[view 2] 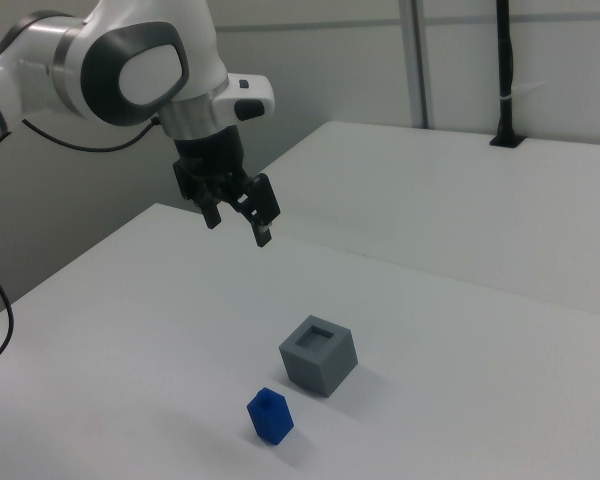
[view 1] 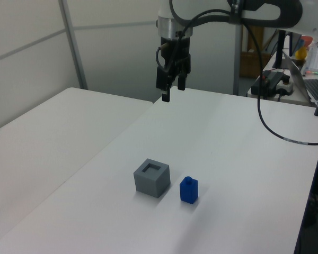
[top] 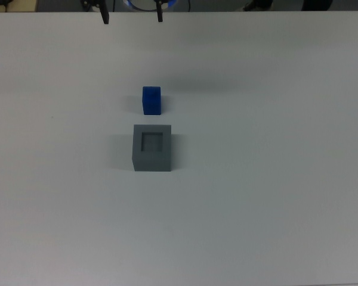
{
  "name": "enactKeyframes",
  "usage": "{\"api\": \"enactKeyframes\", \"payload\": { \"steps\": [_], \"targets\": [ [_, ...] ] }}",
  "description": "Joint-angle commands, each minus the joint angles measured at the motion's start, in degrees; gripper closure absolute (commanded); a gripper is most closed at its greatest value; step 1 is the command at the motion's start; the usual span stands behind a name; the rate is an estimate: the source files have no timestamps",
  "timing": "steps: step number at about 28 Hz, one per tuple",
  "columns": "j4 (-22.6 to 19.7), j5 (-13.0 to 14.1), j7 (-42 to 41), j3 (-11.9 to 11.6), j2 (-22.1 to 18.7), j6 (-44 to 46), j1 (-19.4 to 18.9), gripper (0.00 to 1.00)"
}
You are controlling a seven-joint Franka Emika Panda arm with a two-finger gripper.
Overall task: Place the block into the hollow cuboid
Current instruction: 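Move the open gripper over the blue block and lower it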
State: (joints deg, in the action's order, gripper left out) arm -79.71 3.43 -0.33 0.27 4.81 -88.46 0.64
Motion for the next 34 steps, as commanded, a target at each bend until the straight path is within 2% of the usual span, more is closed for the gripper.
{"api": "enactKeyframes", "payload": {
  "steps": [1,6,8,11,12,13,14,16,19,28,34],
  "targets": [
    [-2.54,-0.1,-0.46,-0.44,-1.12,0.83,-0.2,0.0],
    [-3.25,0.08,-1.42,-0.36,-1.2,0.13,0.06,0.0],
    [-6.32,0.17,-1.77,-0.18,-1.55,-0.83,0.24,0.0],
    [-12.37,0.35,-3.09,0.08,-4.27,-5.65,0.24,0.0],
    [-15.35,0.26,-3.18,0.17,-5.5,-7.67,0.15,0.0],
    [-21.04,0.26,-3.18,0.26,-8.47,-12.13,-0.02,0.0],
    [-23.53,0.26,-3.18,0.26,-9.89,-14.35,-0.11,0.0],
    [-27.85,0.26,-3.1,0.35,-12.01,-17.35,-0.29,0.0],
    [-31.72,0.26,-3.18,0.35,-12.98,-18.33,-0.29,0.0],
    [-39.64,0.0,-3.27,0.61,-10.79,-25.08,-0.37,0.0],
    [-40.17,-1.14,-3.27,0.61,-4.9,-29.31,-1.25,0.0]
  ]
}}
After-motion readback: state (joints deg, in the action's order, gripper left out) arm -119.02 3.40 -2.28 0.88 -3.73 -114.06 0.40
